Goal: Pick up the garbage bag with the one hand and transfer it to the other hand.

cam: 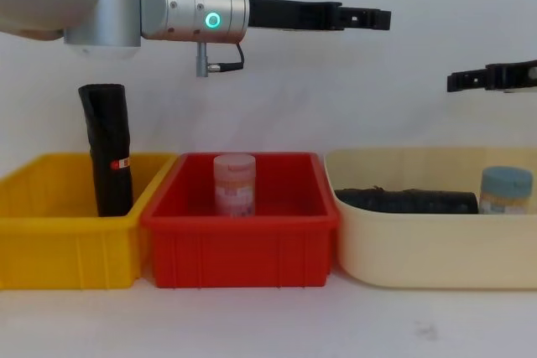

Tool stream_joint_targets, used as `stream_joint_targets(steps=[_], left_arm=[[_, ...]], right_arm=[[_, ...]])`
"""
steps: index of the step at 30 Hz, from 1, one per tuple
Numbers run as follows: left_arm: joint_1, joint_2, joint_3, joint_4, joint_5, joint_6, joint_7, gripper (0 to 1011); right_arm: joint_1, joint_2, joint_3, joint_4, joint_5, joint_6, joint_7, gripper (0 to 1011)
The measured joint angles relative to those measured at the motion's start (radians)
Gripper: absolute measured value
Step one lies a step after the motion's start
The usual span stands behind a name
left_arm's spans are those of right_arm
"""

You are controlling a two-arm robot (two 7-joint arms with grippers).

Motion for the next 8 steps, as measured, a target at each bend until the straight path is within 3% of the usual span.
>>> stream_joint_targets(steps=[8], left_arm=[[0.000,0.000,0.000,0.000,0.000,0.000,0.000,1001]], right_arm=[[0.000,0.001,0.001,0.000,0.000,0.001,0.001,1001]])
